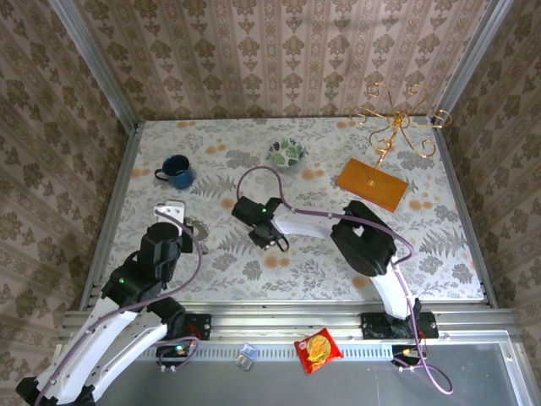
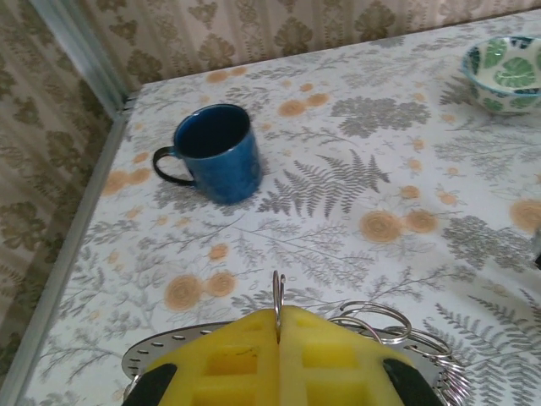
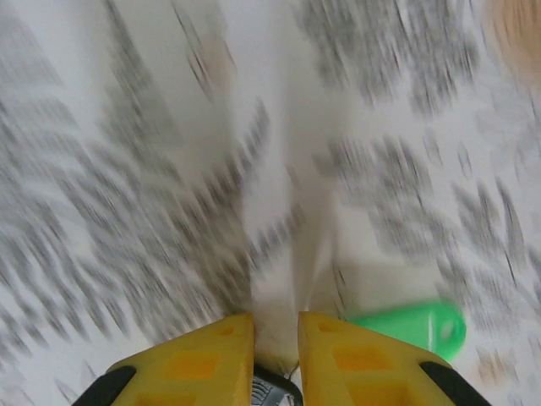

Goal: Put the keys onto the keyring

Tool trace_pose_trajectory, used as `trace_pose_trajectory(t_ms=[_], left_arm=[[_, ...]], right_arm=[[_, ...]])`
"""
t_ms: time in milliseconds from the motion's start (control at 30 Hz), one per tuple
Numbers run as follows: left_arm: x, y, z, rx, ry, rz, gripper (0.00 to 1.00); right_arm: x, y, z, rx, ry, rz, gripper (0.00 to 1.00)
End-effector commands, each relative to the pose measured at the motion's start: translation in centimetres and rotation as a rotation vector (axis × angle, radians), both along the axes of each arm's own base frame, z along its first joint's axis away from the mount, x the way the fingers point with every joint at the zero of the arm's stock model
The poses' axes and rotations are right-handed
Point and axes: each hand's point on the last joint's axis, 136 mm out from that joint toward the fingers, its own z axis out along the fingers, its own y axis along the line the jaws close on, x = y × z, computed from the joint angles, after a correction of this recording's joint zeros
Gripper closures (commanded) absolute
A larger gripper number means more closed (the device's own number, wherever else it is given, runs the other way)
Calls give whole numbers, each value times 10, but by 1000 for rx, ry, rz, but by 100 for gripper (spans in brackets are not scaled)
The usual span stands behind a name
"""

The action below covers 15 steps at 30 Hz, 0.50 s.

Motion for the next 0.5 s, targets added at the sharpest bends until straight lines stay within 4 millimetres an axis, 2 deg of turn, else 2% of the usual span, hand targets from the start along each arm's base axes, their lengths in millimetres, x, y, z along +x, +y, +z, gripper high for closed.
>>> trace_pose_trajectory(t_ms=[0,133,333,467], left_arm=[[7,-24,18,-48,-58,-107,100],[12,-44,17,-67,-52,-189,100],[15,-76,13,-74,-24,-337,100],[10,-105,11,-110,-35,-486,100]], right_arm=[[-19,-35,8,-51,8,-46,78],[-33,-53,22,-35,5,-82,77],[-33,-65,52,71,-66,-235,69],[-44,-73,46,187,8,-371,68]])
